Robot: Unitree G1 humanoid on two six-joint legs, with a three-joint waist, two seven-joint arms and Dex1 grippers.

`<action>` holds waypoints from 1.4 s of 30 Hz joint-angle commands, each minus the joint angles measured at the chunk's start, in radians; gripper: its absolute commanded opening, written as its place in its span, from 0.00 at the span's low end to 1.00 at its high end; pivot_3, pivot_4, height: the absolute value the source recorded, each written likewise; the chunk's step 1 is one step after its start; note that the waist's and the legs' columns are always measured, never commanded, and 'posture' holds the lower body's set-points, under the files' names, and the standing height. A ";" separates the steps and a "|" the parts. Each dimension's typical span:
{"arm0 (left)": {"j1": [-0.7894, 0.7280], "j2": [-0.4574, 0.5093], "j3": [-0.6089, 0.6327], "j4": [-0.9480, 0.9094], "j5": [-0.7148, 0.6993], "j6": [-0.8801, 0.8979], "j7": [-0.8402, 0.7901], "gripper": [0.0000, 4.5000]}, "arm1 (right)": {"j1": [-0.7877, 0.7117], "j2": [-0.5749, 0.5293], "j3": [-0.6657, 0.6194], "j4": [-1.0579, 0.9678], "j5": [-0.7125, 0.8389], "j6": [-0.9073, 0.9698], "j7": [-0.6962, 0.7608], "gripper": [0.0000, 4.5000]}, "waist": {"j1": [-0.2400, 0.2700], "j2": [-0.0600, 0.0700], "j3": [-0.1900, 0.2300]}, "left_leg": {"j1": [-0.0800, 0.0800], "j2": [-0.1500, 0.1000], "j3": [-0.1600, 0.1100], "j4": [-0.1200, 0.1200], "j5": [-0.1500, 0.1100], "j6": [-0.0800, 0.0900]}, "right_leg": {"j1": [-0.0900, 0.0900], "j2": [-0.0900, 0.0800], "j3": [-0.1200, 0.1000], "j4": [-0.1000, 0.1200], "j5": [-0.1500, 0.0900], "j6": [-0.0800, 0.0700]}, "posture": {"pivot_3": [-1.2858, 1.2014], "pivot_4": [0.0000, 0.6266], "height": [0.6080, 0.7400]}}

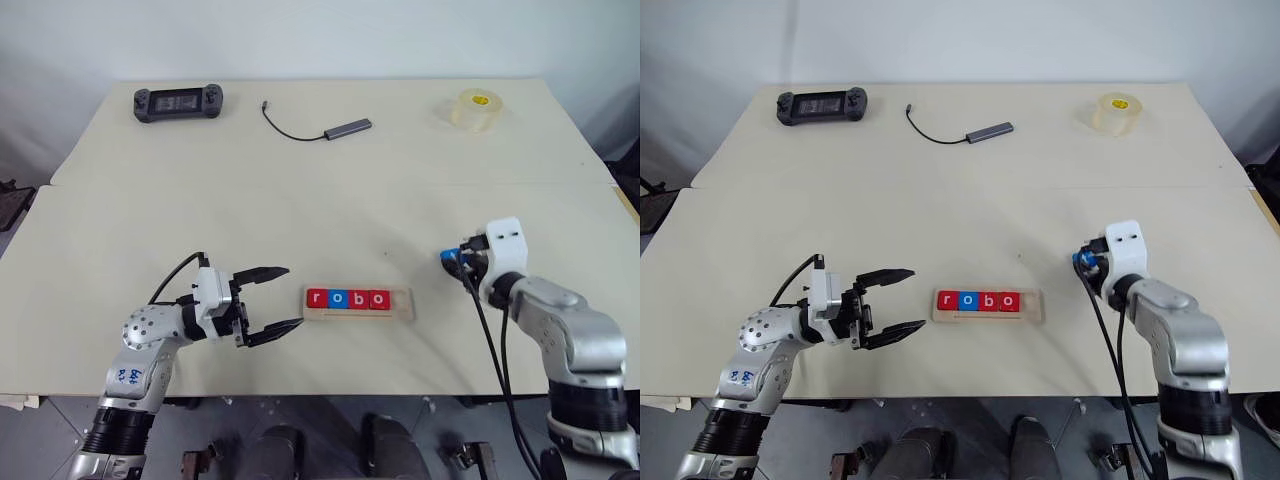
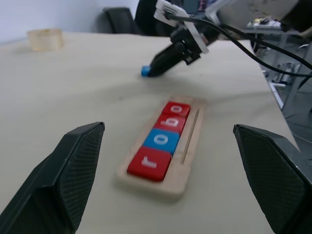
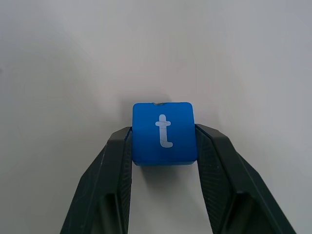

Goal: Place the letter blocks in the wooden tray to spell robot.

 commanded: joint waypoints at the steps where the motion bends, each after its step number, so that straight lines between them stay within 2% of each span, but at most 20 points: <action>1: -0.010 0.003 -0.007 0.000 -0.014 0.012 -0.026 1.00 | 0.099 0.045 -0.070 -0.238 0.042 0.131 -0.043 0.33 | -0.002 0.000 0.000 | 0.000 0.000 0.000 0.000 0.000 0.000 | 0.000 0.001 0.000 0.000 0.000 0.000 | 0.52 0.24 1.00; 5: -0.030 0.005 -0.017 0.023 -0.016 0.025 -0.056 1.00 | 0.228 0.112 -0.062 -0.358 0.042 0.171 -0.080 0.33 | -0.003 0.000 0.000 | 0.000 0.001 0.000 0.000 0.000 0.000 | 0.000 0.001 0.001 0.000 0.000 0.000 | 0.52 0.24 1.00; 9: -0.050 0.003 -0.020 0.045 -0.013 0.025 -0.076 1.00 | 0.247 0.176 -0.072 -0.356 0.045 0.128 -0.102 0.63 | -0.005 -0.001 0.000 | 0.002 0.000 0.001 0.000 0.000 0.000 | 0.001 0.001 0.002 0.000 0.000 0.000 | 0.52 0.24 1.00; 13: -0.063 0.002 -0.016 0.057 -0.009 0.020 -0.083 1.00 | 0.244 0.123 -0.086 -0.341 0.056 0.084 -0.054 0.91 | -0.002 -0.001 0.000 | 0.002 0.000 0.001 0.000 0.000 0.000 | 0.000 0.001 0.002 0.001 0.000 0.000 | 0.52 0.24 1.00; 14: -0.064 0.005 -0.011 0.057 -0.008 0.019 -0.081 1.00 | 0.259 0.036 -0.103 -0.307 0.057 0.015 0.032 0.98 | -0.002 -0.001 0.000 | 0.002 0.000 0.001 0.000 0.000 0.000 | 0.000 0.001 0.002 0.000 0.000 0.000 | 0.52 0.24 1.00; 16: -0.062 0.011 -0.003 0.056 -0.006 0.017 -0.076 1.00 | 0.283 -0.136 -0.134 -0.217 0.065 -0.141 0.232 0.98 | 0.000 0.001 0.000 | 0.001 -0.002 0.001 0.000 0.000 0.001 | 0.000 0.000 0.002 0.000 0.000 0.000 | 0.52 0.24 1.00; 19: -0.058 0.016 0.002 0.052 -0.004 0.015 -0.073 1.00 | 0.308 -0.294 -0.131 -0.097 0.076 -0.329 0.431 0.98 | -0.001 -0.002 0.000 | 0.001 -0.004 0.001 -0.001 0.000 0.005 | 0.002 -0.002 0.002 -0.002 0.001 0.001 | 0.52 0.24 1.00; 21: -0.051 0.020 0.010 0.046 -0.003 0.013 -0.069 1.00 | 0.333 -0.429 -0.076 0.024 0.021 -0.586 0.652 0.98 | -0.003 -0.002 0.000 | 0.002 -0.003 0.001 -0.001 -0.001 0.005 | 0.003 -0.001 0.001 -0.003 0.001 0.002 | 0.52 0.24 1.00; 23: -0.043 0.026 0.021 0.034 -0.006 0.012 -0.064 1.00 | 0.281 -0.514 -0.004 0.191 -0.025 -0.807 0.809 0.98 | -0.007 -0.003 0.000 | 0.002 -0.003 0.003 -0.001 -0.001 0.005 | 0.002 -0.001 0.001 -0.003 0.001 0.002 | 0.52 0.24 1.00; 27: -0.027 0.037 0.027 0.014 -0.012 0.014 -0.069 1.00 | 0.090 -0.546 0.143 0.470 -0.107 -1.052 0.942 0.98 | -0.010 -0.003 0.001 | 0.003 -0.001 0.005 0.000 0.000 0.004 | 0.003 0.000 0.002 -0.004 0.001 0.003 | 0.52 0.24 1.00; 31: 0.000 0.048 0.031 -0.030 -0.019 0.026 -0.065 1.00 | -0.087 -0.509 0.248 0.688 -0.155 -1.161 1.029 0.98 | -0.006 -0.003 0.001 | 0.002 0.000 0.004 0.001 0.000 0.004 | 0.002 -0.001 0.002 -0.007 0.001 0.003 | 0.52 0.24 1.00; 36: 0.030 0.051 0.040 -0.082 -0.015 0.037 -0.031 1.00 | -0.185 -0.465 0.336 0.837 -0.183 -1.216 1.111 0.98 | -0.001 -0.003 0.001 | 0.001 0.000 0.001 0.001 0.000 0.003 | 0.003 -0.002 -0.001 -0.008 0.001 0.003 | 0.52 0.24 1.00; 37: 0.032 0.051 0.044 -0.087 -0.014 0.037 -0.023 1.00 | -0.192 -0.461 0.344 0.851 -0.187 -1.219 1.119 0.89 | -0.002 -0.003 0.001 | 0.001 -0.001 0.001 0.001 -0.001 0.003 | 0.003 -0.002 -0.001 -0.008 0.001 0.003 | 0.52 0.24 1.00; 39: 0.033 0.052 0.049 -0.093 -0.014 0.037 -0.011 1.00 | -0.205 -0.460 0.362 0.872 -0.199 -1.232 1.144 0.79 | -0.003 -0.003 0.001 | 0.001 0.000 0.001 0.001 -0.001 0.003 | 0.004 -0.001 -0.001 -0.008 0.001 0.002 | 0.52 0.24 1.00; 42: 0.032 0.057 0.052 -0.098 -0.015 0.039 -0.004 1.00 | -0.223 -0.450 0.361 0.873 -0.183 -1.229 1.162 0.56 | -0.004 -0.003 0.001 | 0.002 0.000 0.001 0.001 -0.001 0.002 | 0.004 -0.001 -0.001 -0.008 0.001 0.003 | 0.52 0.24 1.00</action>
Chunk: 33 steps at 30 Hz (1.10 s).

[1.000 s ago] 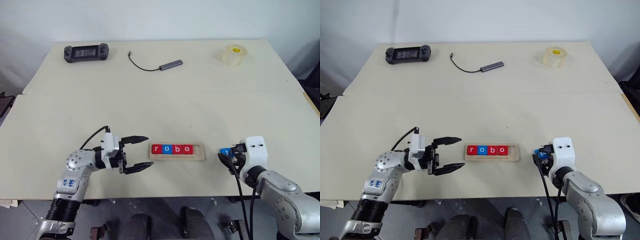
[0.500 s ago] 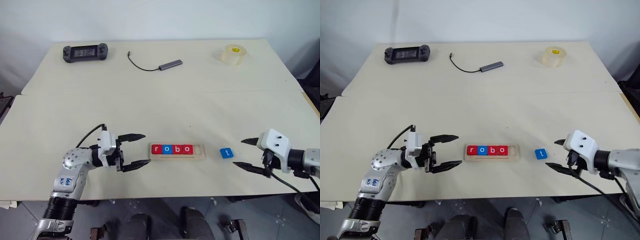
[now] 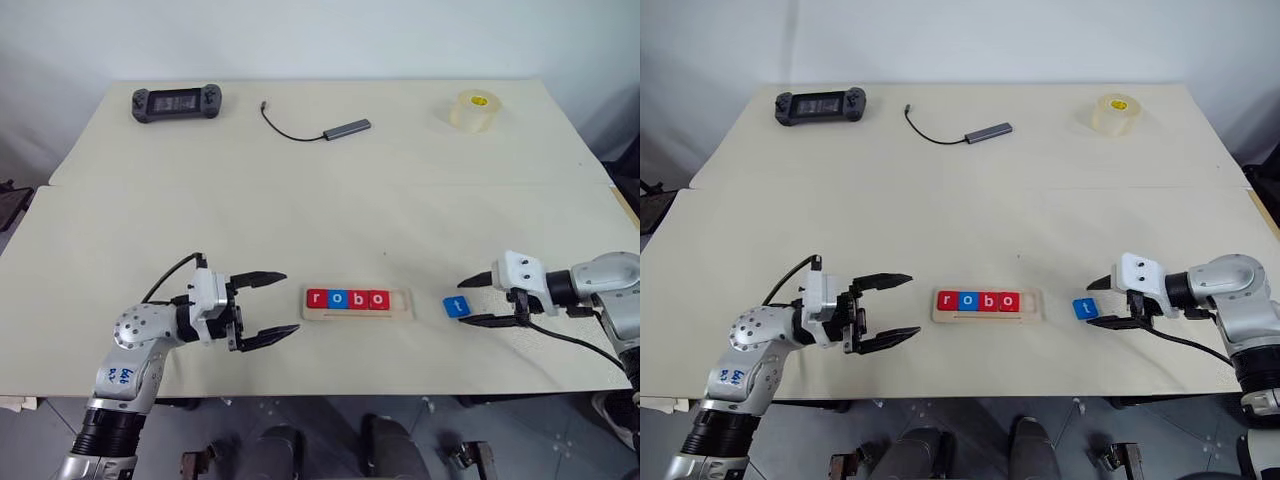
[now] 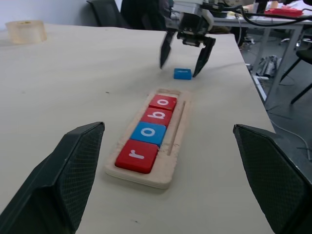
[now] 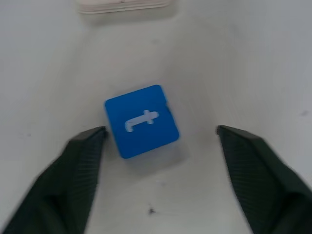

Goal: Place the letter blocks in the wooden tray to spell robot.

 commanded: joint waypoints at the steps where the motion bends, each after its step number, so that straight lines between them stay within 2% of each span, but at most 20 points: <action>1: 0.006 0.015 0.024 -0.039 -0.009 -0.004 0.012 1.00 | -0.013 0.017 0.005 0.008 0.000 -0.002 0.018 0.49 | 0.000 0.000 0.000 | 0.000 0.000 0.000 0.000 0.000 0.000 | 0.000 0.000 0.000 0.000 0.000 0.000 | 0.52 0.24 1.00; 3: 0.007 0.016 0.024 -0.040 -0.008 -0.005 0.016 1.00 | -0.024 0.025 -0.002 -0.010 0.011 0.005 0.016 0.34 | -0.001 0.000 0.000 | 0.001 0.000 0.000 0.001 0.000 0.000 | 0.000 0.000 0.000 0.000 0.000 0.000 | 0.52 0.24 1.00; 4: 0.008 0.016 0.024 -0.042 -0.007 -0.005 0.019 1.00 | -0.029 0.026 -0.006 -0.030 0.017 0.016 0.016 0.33 | -0.003 0.000 0.000 | 0.001 0.000 0.000 0.001 0.000 -0.001 | 0.000 0.000 0.000 0.000 0.000 0.000 | 0.52 0.24 1.00; 10: 0.012 0.005 0.012 -0.050 -0.007 -0.003 0.037 1.00 | -0.052 0.042 0.002 -0.233 0.079 0.207 0.016 0.33 | -0.001 0.001 0.000 | 0.000 0.002 0.001 0.000 0.000 -0.002 | -0.002 0.000 0.001 0.002 0.000 -0.001 | 0.52 0.24 1.00; 15: 0.013 0.000 0.006 -0.056 -0.006 0.002 0.047 1.00 | -0.086 0.086 0.043 -0.311 0.043 0.345 -0.053 0.33 | 0.003 0.001 0.000 | 0.000 0.001 0.000 0.001 0.000 -0.002 | -0.002 0.000 0.001 0.002 0.000 -0.001 | 0.52 0.24 1.00; 25: 0.032 0.000 0.004 -0.092 -0.005 0.017 0.076 1.00 | -0.062 0.115 0.100 -0.329 0.018 0.352 -0.067 0.33 | 0.007 0.001 0.000 | -0.002 0.000 -0.001 0.000 0.000 -0.002 | -0.002 0.000 -0.001 0.004 -0.001 -0.001 | 0.52 0.24 1.00; 33: 0.033 0.000 0.001 -0.107 -0.006 0.025 0.088 1.00 | -0.047 0.115 0.069 -0.385 0.077 0.384 -0.060 0.94 | 0.003 0.001 0.000 | -0.002 0.000 -0.001 0.000 0.000 -0.002 | -0.002 0.000 -0.001 0.004 -0.001 -0.001 | 0.52 0.24 1.00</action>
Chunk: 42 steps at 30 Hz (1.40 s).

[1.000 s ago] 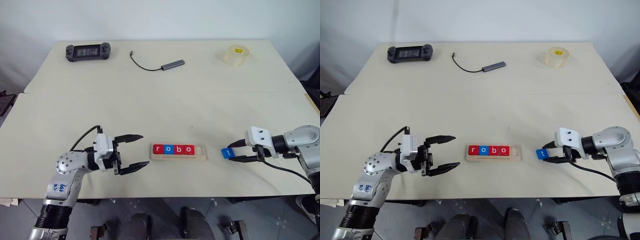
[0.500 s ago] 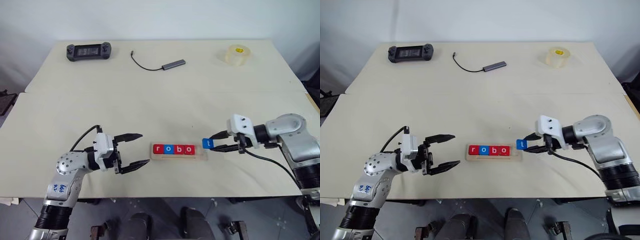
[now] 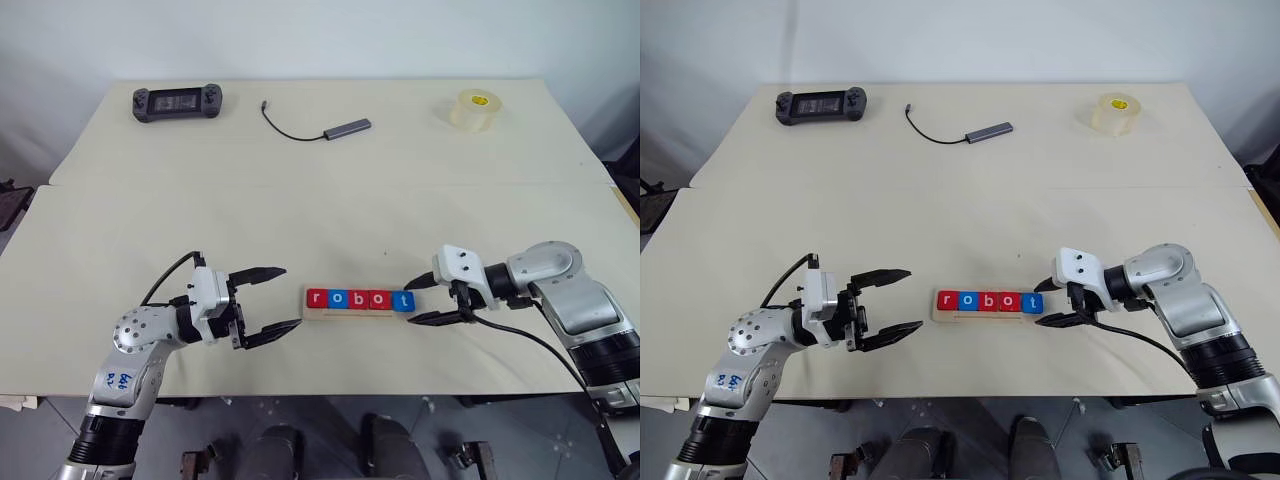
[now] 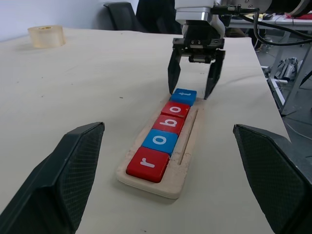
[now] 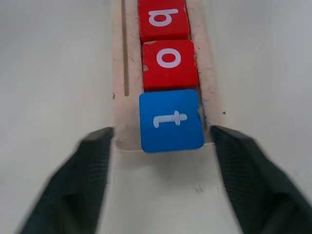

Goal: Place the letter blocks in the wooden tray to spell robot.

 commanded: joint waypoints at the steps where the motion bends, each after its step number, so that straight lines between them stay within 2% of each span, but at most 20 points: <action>1: 0.006 0.001 0.003 -0.041 -0.007 -0.001 0.005 1.00 | 0.000 -0.013 -0.060 -0.040 0.051 0.015 0.001 0.99 | 0.000 0.000 0.000 | 0.000 0.000 0.000 0.000 0.000 0.000 | 0.000 0.000 0.000 0.000 0.000 0.000 | 0.52 0.24 1.00; 4: 0.006 0.001 0.002 -0.039 -0.008 -0.003 0.005 1.00 | -0.002 -0.046 -0.093 -0.021 0.061 0.032 -0.002 0.99 | 0.003 0.000 0.000 | 0.000 0.000 0.000 0.000 0.000 0.000 | 0.000 0.000 0.000 0.000 0.000 0.000 | 0.52 0.24 1.00; 7: 0.006 0.000 0.001 -0.037 -0.008 -0.004 0.004 1.00 | 0.007 -0.068 -0.113 -0.005 0.066 0.045 -0.001 0.84 | 0.003 0.000 0.000 | 0.000 0.000 0.000 0.000 0.000 0.000 | 0.000 0.000 0.000 0.000 0.000 0.000 | 0.52 0.24 1.00; 17: 0.006 -0.003 -0.002 -0.029 -0.003 -0.008 0.005 1.00 | 0.026 -0.034 -0.077 0.033 0.024 -0.011 -0.007 0.05 | 0.000 0.000 0.000 | 0.000 0.000 0.000 0.000 0.000 0.000 | 0.000 0.000 0.000 0.000 0.000 0.000 | 0.52 0.24 1.00; 18: 0.006 -0.003 -0.001 -0.029 -0.003 -0.008 0.005 1.00 | 0.023 -0.026 -0.073 0.037 0.020 -0.018 -0.013 0.01 | -0.001 0.000 0.000 | 0.000 0.000 0.000 0.000 0.000 0.000 | 0.000 0.000 0.000 0.000 0.000 0.000 | 0.52 0.24 1.00; 31: 0.021 0.010 0.014 -0.037 -0.007 -0.005 0.006 1.00 | -0.003 0.039 -0.046 -0.022 0.032 0.020 -0.023 0.01 | 0.000 0.000 0.000 | 0.000 0.000 0.000 0.000 0.000 0.000 | 0.000 0.000 0.000 0.000 0.000 0.000 | 0.52 0.24 1.00; 37: 0.038 0.020 0.023 -0.038 -0.008 -0.009 -0.001 1.00 | 0.072 -0.005 -0.129 -0.048 0.059 0.036 -0.064 0.01 | 0.004 0.000 0.000 | 0.000 0.000 -0.001 0.000 0.000 0.000 | 0.000 0.000 -0.001 0.000 0.000 0.000 | 0.52 0.24 1.00; 42: 0.062 0.052 0.058 -0.017 -0.015 -0.023 -0.021 1.00 | 0.204 -0.051 -0.258 -0.081 0.091 -0.009 -0.106 0.37 | 0.012 0.000 0.000 | 0.000 0.000 0.000 0.000 0.000 0.000 | 0.000 0.000 0.000 0.000 0.000 0.000 | 0.52 0.24 1.00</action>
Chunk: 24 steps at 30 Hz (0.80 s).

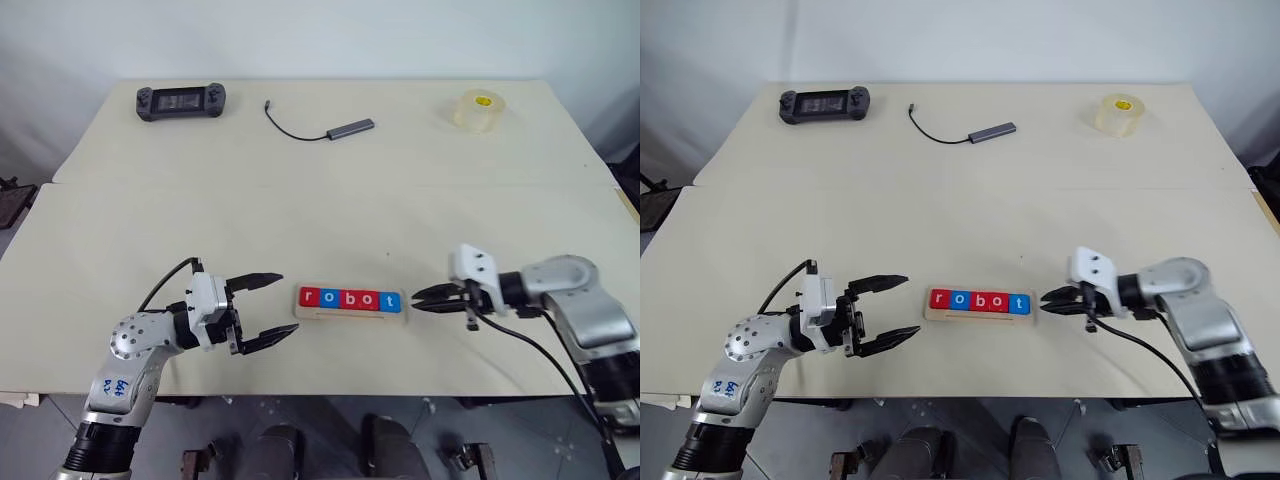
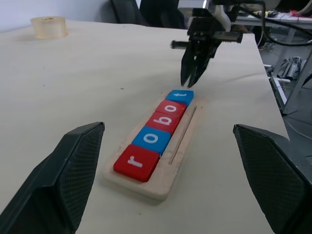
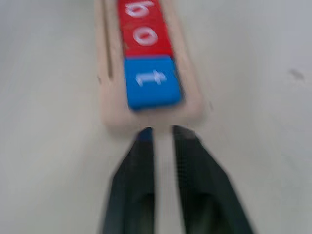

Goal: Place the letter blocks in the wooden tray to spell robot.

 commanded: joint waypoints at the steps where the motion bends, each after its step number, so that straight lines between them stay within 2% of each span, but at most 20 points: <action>1: 0.016 0.024 0.047 -0.009 -0.017 -0.022 -0.020 1.00 | 0.065 -0.030 -0.095 -0.048 0.028 -0.051 -0.033 0.45 | 0.002 0.000 0.000 | 0.000 0.000 0.000 0.000 0.000 0.000 | 0.000 0.000 0.000 0.000 0.000 0.000 | 0.52 0.24 1.00; 8: 0.014 0.032 0.062 0.016 -0.023 -0.028 -0.051 1.00 | 0.140 -0.022 -0.115 -0.175 0.093 0.025 -0.062 0.99 | -0.001 0.000 0.000 | 0.001 0.001 0.001 0.000 0.000 0.000 | 0.000 0.000 0.001 -0.001 0.000 0.000 | 0.52 0.24 1.00; 13: 0.001 0.026 0.060 0.027 -0.021 -0.027 -0.063 1.00 | 0.131 -0.024 -0.067 -0.241 0.129 0.119 -0.061 0.99 | 0.002 0.000 0.000 | 0.001 0.000 0.001 0.000 0.000 0.000 | 0.000 0.000 0.001 -0.001 0.000 0.000 | 0.52 0.24 1.00; 16: -0.004 0.022 0.057 0.029 -0.021 -0.026 -0.067 1.00 | 0.116 -0.008 -0.027 -0.256 0.118 0.120 -0.069 0.86 | 0.006 0.000 0.000 | 0.001 0.000 0.001 0.000 0.000 0.000 | 0.000 0.000 0.001 -0.002 0.000 0.000 | 0.52 0.24 1.00; 24: -0.004 0.013 0.047 0.009 -0.019 -0.015 -0.060 1.00 | 0.053 0.017 0.072 -0.269 0.115 0.151 -0.053 0.23 | 0.009 0.000 0.000 | 0.001 0.000 0.001 0.000 0.000 0.000 | 0.000 0.000 0.001 -0.002 0.000 0.000 | 0.52 0.24 1.00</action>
